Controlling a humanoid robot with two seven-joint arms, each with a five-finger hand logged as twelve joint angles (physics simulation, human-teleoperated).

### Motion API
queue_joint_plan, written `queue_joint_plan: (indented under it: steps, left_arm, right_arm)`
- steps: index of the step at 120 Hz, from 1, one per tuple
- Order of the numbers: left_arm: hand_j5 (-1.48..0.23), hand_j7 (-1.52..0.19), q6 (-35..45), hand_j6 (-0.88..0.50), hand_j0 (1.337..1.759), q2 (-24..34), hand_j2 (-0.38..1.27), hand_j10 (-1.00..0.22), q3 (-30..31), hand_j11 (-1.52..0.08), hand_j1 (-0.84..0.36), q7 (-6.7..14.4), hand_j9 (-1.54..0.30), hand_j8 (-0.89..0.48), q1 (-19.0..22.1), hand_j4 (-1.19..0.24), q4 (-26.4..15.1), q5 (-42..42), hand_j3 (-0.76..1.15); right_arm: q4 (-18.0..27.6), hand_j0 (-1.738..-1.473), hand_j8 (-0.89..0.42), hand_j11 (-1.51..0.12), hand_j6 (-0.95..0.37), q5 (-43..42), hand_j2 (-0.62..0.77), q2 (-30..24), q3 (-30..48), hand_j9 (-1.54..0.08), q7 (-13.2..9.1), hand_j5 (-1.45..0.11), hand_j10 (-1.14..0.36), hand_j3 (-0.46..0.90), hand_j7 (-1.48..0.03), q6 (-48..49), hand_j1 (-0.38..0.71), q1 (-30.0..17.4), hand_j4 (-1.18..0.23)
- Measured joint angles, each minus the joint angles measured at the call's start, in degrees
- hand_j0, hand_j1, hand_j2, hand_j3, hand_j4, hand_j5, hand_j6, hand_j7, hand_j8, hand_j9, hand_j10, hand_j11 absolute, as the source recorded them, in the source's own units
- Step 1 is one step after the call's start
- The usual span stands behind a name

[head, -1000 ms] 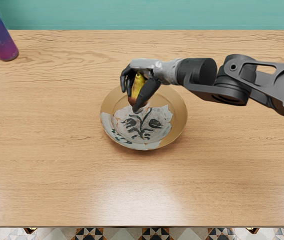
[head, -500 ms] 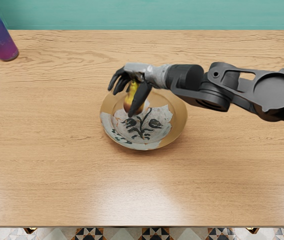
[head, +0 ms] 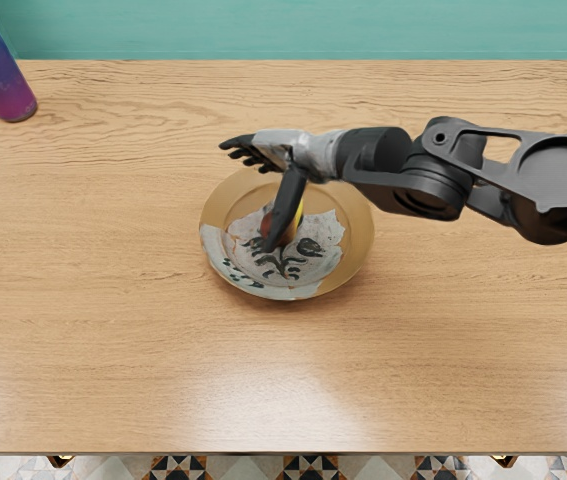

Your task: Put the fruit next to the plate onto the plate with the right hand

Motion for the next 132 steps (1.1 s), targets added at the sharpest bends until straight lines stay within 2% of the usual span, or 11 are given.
queue_joint_plan:
  steps: [26,44,51,59,68,77,111,132]
  left_arm:
    - [0.00,0.00,0.02,0.00,1.658,0.00,0.00,0.00,0.00,0.00,0.35,-0.01,0.00,0.00,0.05,0.00,0.00,0.00,0.00]
    - [0.00,0.00,-0.02,0.00,1.658,0.00,0.00,0.00,0.00,0.00,0.35,-0.01,0.00,0.00,0.09,0.00,0.00,-0.01,0.00]
    - [0.00,0.00,-0.02,0.00,1.658,0.00,0.00,0.00,0.00,0.00,0.35,0.00,0.00,0.00,0.09,0.00,0.00,-0.01,0.00]
    - [0.00,0.00,-0.02,0.00,1.658,0.00,0.00,0.00,0.00,0.00,0.35,0.00,0.00,0.00,0.11,0.00,0.00,0.00,0.00]
    - [0.00,0.00,-0.02,0.00,1.658,0.00,0.00,0.00,0.00,0.00,0.35,-0.01,0.00,0.00,0.14,0.00,0.00,0.00,0.00]
    - [0.00,0.00,-0.03,0.00,1.658,0.00,0.00,0.00,0.00,0.00,0.35,-0.01,0.00,0.00,0.18,0.00,-0.01,0.00,0.00]
    - [0.00,0.00,-0.04,0.00,1.658,0.00,0.00,0.00,0.01,0.00,0.35,0.00,0.00,0.00,0.34,0.00,-0.08,0.04,0.00]
    - [0.00,0.00,-0.05,0.00,1.658,0.00,0.00,0.00,0.00,0.00,0.35,-0.01,0.00,0.00,0.38,0.00,-0.09,0.05,0.00]
  right_arm:
    - [2.42,-1.658,-0.01,-0.02,-0.02,6.79,0.00,-1.39,2.05,-0.02,-0.89,-0.02,-0.01,0.00,-0.02,6.13,-0.34,-0.03,-0.02]
    - [5.94,-1.658,0.00,-0.01,-0.01,14.36,0.00,-6.19,3.85,-0.01,-0.99,-0.01,0.00,0.00,-0.01,15.48,-0.34,-0.93,-0.01]
    - [6.78,-1.658,0.00,-0.01,-0.01,16.69,0.00,-8.40,5.66,-0.01,-0.99,-0.01,0.00,0.00,-0.01,20.87,-0.35,-3.21,-0.01]
    - [7.60,-1.658,0.00,-0.01,0.00,18.26,0.00,-11.42,9.89,-0.01,-0.99,-0.01,0.00,0.00,-0.01,26.15,-0.35,-8.47,0.00]
    - [8.11,-1.658,0.00,0.00,0.00,19.84,0.00,-14.89,14.38,0.00,-0.99,0.00,0.00,0.00,0.00,29.17,-0.35,-13.87,0.00]
    - [8.37,-1.658,0.00,0.00,0.00,21.85,0.00,-18.44,16.61,0.00,-0.99,0.00,0.00,0.00,0.00,30.64,-0.35,-16.95,0.00]
    - [8.43,-1.658,0.00,0.00,0.00,29.60,0.00,-31.37,18.46,0.00,-0.63,0.00,0.00,0.00,0.00,31.94,-0.35,-21.14,0.00]
    - [8.18,-1.658,0.00,0.00,0.00,31.04,0.00,-36.57,18.43,0.00,-0.56,0.00,0.00,0.00,0.00,32.03,-0.35,-22.20,0.00]
